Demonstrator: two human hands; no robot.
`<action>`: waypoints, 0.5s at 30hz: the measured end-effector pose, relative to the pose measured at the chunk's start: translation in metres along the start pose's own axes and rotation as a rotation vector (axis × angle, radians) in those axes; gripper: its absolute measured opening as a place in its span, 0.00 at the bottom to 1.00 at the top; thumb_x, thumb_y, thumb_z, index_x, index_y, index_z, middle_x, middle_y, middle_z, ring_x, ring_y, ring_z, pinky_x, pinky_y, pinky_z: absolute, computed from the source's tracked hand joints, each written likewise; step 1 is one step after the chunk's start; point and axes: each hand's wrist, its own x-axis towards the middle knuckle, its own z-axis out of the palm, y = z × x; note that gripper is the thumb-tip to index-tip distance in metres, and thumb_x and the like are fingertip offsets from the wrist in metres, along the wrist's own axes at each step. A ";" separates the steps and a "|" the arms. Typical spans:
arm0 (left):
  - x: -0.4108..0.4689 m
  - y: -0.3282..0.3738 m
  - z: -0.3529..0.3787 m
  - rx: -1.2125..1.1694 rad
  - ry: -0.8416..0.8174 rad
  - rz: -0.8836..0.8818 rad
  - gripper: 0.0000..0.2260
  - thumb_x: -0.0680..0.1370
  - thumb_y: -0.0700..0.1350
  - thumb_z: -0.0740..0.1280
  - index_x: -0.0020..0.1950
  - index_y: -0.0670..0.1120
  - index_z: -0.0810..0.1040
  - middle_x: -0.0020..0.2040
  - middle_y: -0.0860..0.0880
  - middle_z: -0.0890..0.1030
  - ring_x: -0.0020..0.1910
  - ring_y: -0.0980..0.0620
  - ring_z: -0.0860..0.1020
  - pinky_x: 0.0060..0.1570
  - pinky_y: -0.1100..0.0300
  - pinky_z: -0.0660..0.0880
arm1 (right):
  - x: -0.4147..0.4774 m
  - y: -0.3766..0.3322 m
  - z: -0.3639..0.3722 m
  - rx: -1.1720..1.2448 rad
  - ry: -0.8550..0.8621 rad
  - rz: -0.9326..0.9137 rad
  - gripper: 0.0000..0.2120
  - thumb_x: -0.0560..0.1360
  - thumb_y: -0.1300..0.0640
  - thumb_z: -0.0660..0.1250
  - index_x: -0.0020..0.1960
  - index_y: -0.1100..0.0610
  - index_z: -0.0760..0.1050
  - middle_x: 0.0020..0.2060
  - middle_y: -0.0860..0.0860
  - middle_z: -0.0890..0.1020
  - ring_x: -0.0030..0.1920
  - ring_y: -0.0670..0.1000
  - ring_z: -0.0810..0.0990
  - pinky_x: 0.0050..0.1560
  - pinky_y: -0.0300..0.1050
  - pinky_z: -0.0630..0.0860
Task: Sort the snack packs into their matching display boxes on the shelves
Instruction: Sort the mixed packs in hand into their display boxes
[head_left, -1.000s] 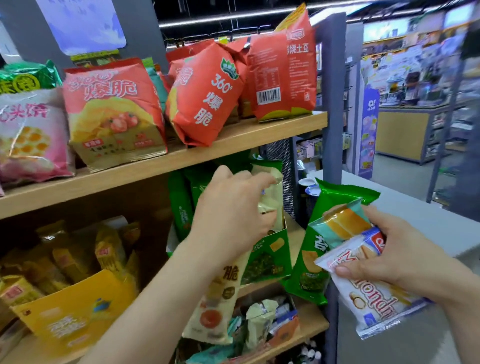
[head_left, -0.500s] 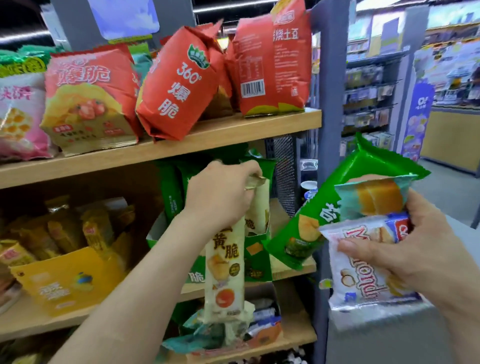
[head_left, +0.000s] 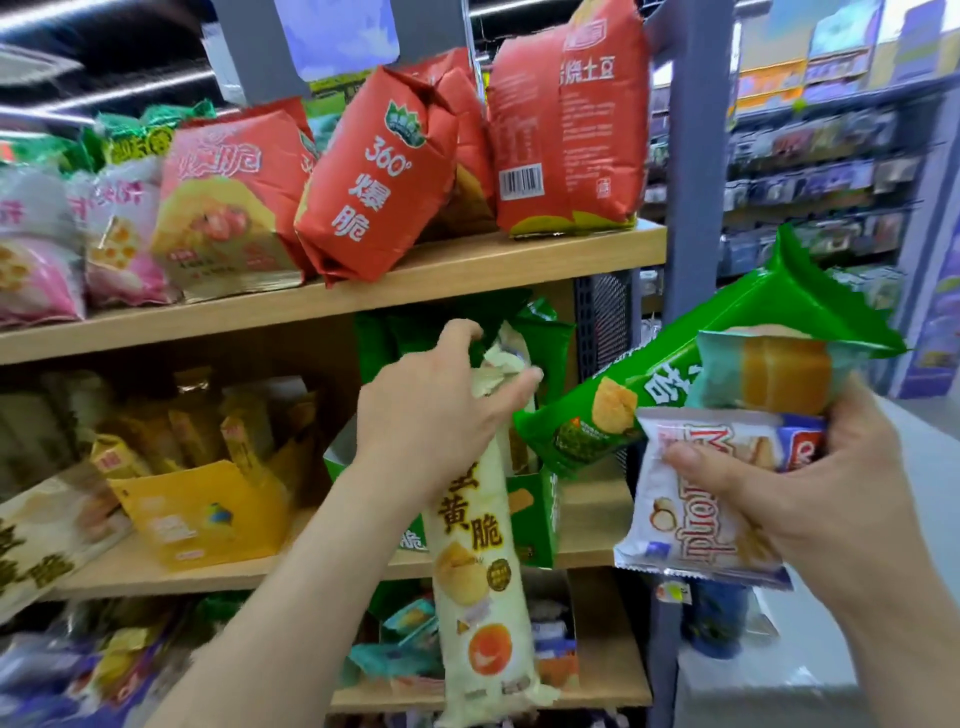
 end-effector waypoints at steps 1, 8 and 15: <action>0.002 0.005 0.002 0.104 -0.018 -0.002 0.32 0.74 0.73 0.54 0.69 0.53 0.65 0.39 0.54 0.73 0.38 0.50 0.71 0.37 0.55 0.67 | 0.000 0.001 0.000 -0.003 -0.006 0.009 0.22 0.48 0.49 0.77 0.38 0.32 0.78 0.36 0.40 0.85 0.34 0.42 0.85 0.31 0.35 0.79; 0.016 0.009 0.019 0.198 0.112 -0.042 0.22 0.78 0.67 0.58 0.61 0.51 0.71 0.30 0.55 0.67 0.32 0.49 0.68 0.28 0.58 0.62 | -0.003 0.007 -0.004 0.034 -0.046 0.035 0.22 0.47 0.47 0.79 0.38 0.32 0.78 0.36 0.40 0.85 0.34 0.43 0.85 0.30 0.35 0.79; -0.001 -0.010 0.011 0.017 0.365 -0.015 0.14 0.78 0.61 0.62 0.50 0.51 0.70 0.30 0.50 0.75 0.29 0.47 0.73 0.26 0.58 0.67 | -0.001 0.007 -0.011 0.072 0.051 -0.046 0.28 0.49 0.35 0.81 0.46 0.38 0.77 0.42 0.41 0.86 0.39 0.45 0.86 0.33 0.40 0.82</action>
